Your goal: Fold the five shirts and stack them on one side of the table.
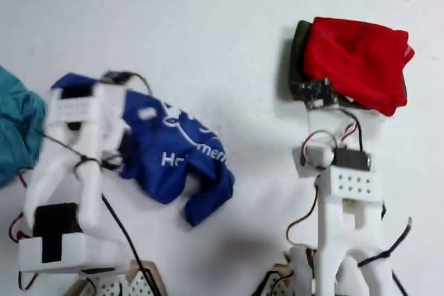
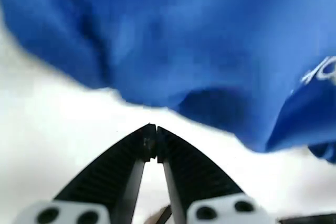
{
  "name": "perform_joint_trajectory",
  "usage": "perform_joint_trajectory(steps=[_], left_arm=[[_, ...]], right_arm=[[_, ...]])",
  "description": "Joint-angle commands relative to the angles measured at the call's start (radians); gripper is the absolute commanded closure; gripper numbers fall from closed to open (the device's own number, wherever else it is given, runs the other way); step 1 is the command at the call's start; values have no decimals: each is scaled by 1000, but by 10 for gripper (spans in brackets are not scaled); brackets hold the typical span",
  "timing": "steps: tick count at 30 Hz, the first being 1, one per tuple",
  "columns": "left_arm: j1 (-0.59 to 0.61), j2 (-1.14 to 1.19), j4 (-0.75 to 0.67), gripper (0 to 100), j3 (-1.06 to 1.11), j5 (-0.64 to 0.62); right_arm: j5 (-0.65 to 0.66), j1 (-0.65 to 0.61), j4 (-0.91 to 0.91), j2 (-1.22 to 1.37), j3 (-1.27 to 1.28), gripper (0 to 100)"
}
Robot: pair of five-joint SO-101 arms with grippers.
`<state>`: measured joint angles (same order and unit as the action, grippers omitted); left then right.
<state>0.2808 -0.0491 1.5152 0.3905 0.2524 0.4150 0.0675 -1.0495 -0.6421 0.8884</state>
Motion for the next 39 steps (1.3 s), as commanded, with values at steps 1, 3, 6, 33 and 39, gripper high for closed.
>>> perform_joint_trajectory(steps=[1,3,6,33,39], left_arm=[[121,-17,138,972,-168,86],[203,-17,198,972,-248,137],[304,-15,250,972,-346,218],[-86,-12,-407,841,278,-31],[-86,-12,-393,839,236,-32]], right_arm=[[-6,-5,-79,101,-199,757],[-6,-13,-120,186,-310,757],[-8,-73,-189,309,-463,757],[-75,-97,-288,588,-674,757],[-75,-99,-286,590,-674,757]])
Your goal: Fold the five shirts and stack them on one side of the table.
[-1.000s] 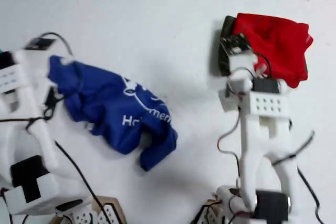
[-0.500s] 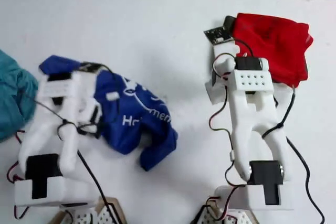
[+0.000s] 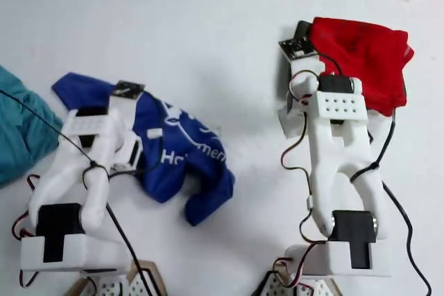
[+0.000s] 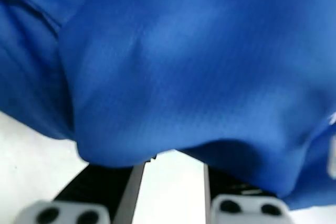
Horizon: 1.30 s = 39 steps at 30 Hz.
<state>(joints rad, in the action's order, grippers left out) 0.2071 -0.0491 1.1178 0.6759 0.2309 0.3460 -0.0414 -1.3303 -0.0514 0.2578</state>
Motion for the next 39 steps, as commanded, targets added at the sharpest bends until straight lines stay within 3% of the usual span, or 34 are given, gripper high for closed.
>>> perform_joint_trajectory(steps=[1,5,15,19,25,32,39], left_arm=[[-12,-12,17,839,-62,-11],[-18,-9,74,839,-127,-11],[-40,35,43,844,-150,-8],[-80,75,48,985,-151,-11],[-77,49,140,973,-186,-28],[-77,-330,325,973,-217,-17],[-34,-671,416,973,-159,109]], right_arm=[[-6,10,-5,-1,-43,757],[-6,8,-4,-1,-43,757],[-6,7,-4,-1,-43,757],[-6,7,-2,-1,-43,757],[-8,7,-1,-1,-43,757],[-14,7,42,1,-40,757],[-15,1,53,-1,-44,757]])
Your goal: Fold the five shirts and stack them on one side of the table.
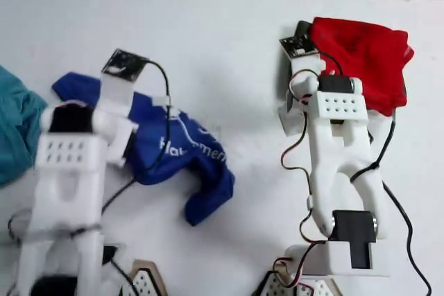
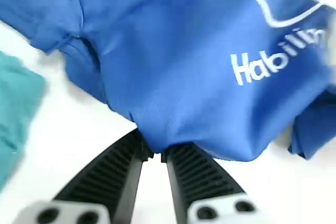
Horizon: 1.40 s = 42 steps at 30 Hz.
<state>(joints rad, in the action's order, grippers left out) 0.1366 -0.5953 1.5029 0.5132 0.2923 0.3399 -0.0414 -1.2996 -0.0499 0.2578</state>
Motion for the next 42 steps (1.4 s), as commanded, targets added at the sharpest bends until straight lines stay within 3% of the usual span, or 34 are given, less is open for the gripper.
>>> perform_joint_trajectory(steps=[1,8,15,21,30,42], left_arm=[[69,-141,38,973,7,72],[404,-81,46,973,1,261],[660,63,49,973,-73,327],[821,189,69,973,-157,350],[925,330,98,973,-245,351],[941,331,98,973,-274,348]], right_arm=[[-9,-13,31,-5,-46,757],[-120,-206,-7,108,-338,752],[-178,-346,-297,533,-1071,646],[-186,-522,-409,888,-1580,643],[-186,-743,-406,1119,-1697,642],[-186,-869,-400,1241,-1691,642]])
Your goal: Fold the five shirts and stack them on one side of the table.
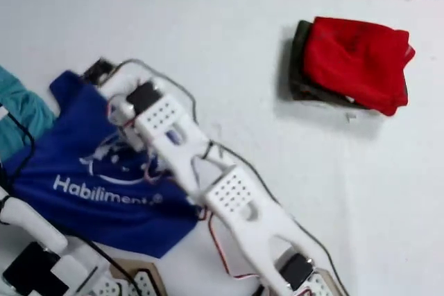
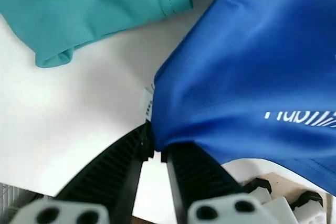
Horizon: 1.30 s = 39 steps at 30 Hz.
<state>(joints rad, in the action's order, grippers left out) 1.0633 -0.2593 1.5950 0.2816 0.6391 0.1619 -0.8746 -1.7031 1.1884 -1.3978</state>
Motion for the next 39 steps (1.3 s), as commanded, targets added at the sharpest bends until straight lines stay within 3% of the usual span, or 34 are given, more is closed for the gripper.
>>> perform_joint_trajectory(steps=[1,11,13,16,18,21,28,34,39], left_arm=[[14,-5,6,973,-41,2],[14,-3,0,973,-36,0],[14,0,0,973,-38,0],[14,0,0,973,-39,0],[14,2,0,973,-39,0],[14,2,0,973,-35,0],[-8,3,-2,973,-41,0],[-173,3,3,973,-68,-63],[-330,3,52,973,-242,-160]], right_arm=[[-8,-50,4,16,-35,643],[0,-120,-1,119,-40,661],[2,-122,-4,119,-37,746],[2,-122,-4,119,-38,995],[17,-122,-16,119,-38,942],[51,-110,-30,117,-40,985],[49,19,-62,67,-132,979],[51,206,-65,-147,-207,979],[52,355,-65,-384,-74,979]])
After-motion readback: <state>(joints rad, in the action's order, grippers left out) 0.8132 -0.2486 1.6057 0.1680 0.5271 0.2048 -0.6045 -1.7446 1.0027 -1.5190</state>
